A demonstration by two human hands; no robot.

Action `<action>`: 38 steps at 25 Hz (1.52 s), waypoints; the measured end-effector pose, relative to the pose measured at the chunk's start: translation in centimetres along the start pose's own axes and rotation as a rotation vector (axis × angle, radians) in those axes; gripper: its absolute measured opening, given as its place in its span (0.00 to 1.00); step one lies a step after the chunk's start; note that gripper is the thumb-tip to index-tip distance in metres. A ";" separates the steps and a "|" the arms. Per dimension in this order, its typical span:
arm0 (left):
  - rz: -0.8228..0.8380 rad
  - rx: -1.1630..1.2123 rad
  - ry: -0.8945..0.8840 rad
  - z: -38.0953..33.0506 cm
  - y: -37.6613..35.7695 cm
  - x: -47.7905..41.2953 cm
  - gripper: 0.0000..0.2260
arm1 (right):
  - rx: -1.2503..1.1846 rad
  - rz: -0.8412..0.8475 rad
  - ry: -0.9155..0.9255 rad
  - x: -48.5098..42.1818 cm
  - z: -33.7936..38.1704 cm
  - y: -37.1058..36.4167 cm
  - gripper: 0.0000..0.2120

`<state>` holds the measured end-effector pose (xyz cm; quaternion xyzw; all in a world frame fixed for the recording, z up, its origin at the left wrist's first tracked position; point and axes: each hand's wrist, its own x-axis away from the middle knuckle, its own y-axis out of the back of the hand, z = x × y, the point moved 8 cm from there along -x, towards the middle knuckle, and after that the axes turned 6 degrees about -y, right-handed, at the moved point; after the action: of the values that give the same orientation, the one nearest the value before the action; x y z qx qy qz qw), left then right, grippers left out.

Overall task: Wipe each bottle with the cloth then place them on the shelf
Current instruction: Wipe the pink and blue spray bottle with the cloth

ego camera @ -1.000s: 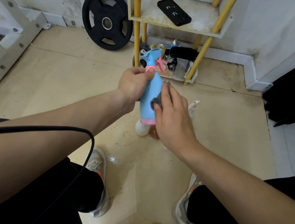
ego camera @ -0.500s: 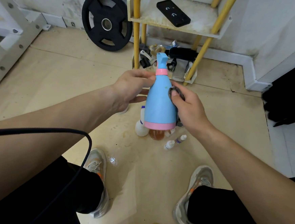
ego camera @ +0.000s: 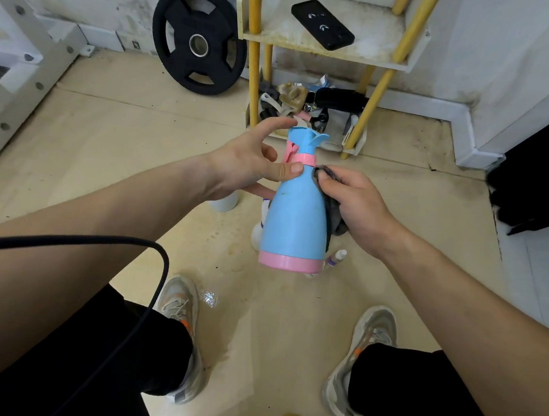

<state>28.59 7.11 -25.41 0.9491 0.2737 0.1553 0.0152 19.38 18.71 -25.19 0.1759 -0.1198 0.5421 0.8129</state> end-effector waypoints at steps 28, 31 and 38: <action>-0.152 -0.252 -0.075 -2.1 1.7 0.1 0.19 | 0.319 -0.149 0.085 -1.8 -1.7 0.4 0.13; -0.118 -0.273 -0.037 -2.1 1.1 0.0 0.18 | 0.335 -0.180 0.090 -2.0 -1.7 0.8 0.14; -0.083 -0.412 -0.040 -2.0 1.2 -0.3 0.12 | 0.422 -0.301 0.115 -1.5 -1.6 1.3 0.26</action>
<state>28.36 5.79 -23.43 0.9168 0.2745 0.1881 0.2208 17.60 18.58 -27.00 0.3264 0.0698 0.4370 0.8353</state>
